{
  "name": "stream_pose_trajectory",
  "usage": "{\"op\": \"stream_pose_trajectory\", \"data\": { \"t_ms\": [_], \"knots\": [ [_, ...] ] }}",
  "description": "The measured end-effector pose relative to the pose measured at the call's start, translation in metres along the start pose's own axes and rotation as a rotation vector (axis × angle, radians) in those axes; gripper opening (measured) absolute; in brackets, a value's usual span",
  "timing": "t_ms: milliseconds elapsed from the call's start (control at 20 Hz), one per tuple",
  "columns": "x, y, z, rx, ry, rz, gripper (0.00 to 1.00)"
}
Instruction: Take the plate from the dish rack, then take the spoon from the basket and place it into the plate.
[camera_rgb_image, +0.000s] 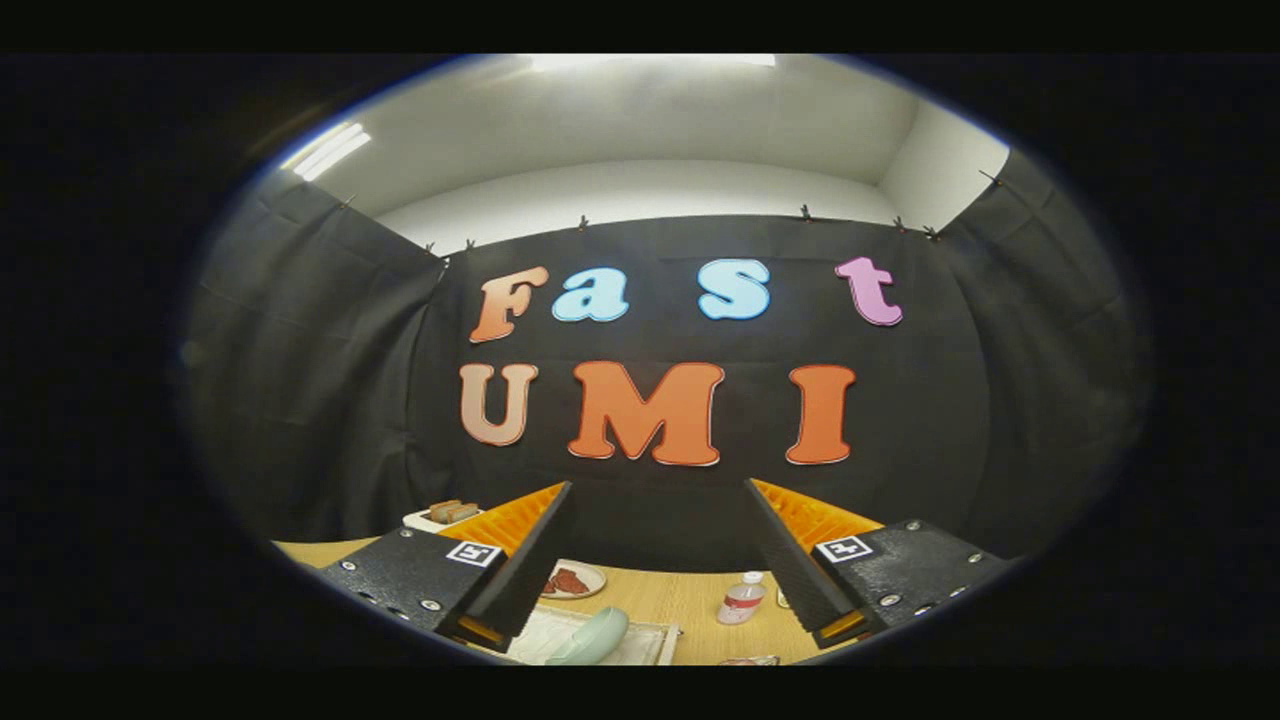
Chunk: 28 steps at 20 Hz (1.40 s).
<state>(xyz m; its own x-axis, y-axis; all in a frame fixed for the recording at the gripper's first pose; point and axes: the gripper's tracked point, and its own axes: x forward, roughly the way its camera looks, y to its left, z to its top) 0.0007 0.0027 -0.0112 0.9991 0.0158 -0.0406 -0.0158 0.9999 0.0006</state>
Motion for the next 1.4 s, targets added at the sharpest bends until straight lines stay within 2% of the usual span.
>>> {"op": "stream_pose_trajectory", "data": {
  "t_ms": [250,450,700,850,1150,1400],
  "knots": [
    [0.005,0.006,-0.008,0.04,0.036,0.019,0.98],
    [0.015,-0.004,-0.032,0.083,0.143,-0.002,0.98],
    [0.021,0.003,-0.098,0.28,0.444,0.009,0.98],
    [0.02,0.01,-0.14,0.341,0.63,0.009,0.97],
    [0.014,0.038,-0.199,0.336,0.904,0.074,0.92],
    [0.003,0.047,-0.241,0.292,1.105,0.076,0.78]
  ]
}}
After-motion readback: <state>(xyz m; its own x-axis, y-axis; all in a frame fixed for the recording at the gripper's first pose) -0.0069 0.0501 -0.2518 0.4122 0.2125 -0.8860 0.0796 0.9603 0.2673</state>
